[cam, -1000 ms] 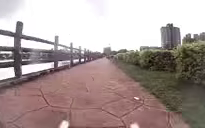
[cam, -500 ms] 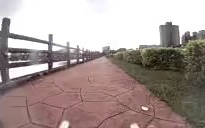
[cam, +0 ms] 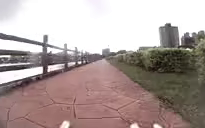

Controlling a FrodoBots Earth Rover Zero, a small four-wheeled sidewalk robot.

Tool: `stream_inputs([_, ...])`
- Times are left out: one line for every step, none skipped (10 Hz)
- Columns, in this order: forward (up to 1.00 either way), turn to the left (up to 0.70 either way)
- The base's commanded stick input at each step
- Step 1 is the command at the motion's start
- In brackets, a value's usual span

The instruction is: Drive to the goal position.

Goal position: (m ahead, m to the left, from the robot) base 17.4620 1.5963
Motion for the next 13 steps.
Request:
stream_inputs([0.7, 0.0])
stream_inputs([0.7, 0.0])
stream_inputs([0.7, 0.0])
stream_inputs([0.7, 0.0])
stream_inputs([0.7, 0.0])
stream_inputs([0.7, 0.0])
stream_inputs([0.7, 0.0])
stream_inputs([0.7, 0.0])
stream_inputs([0.7, 0.0])
stream_inputs([0.7, 0.0])
stream_inputs([0.7, 0.0])
stream_inputs([0.7, 0.0])
stream_inputs([0.7, 0.0])
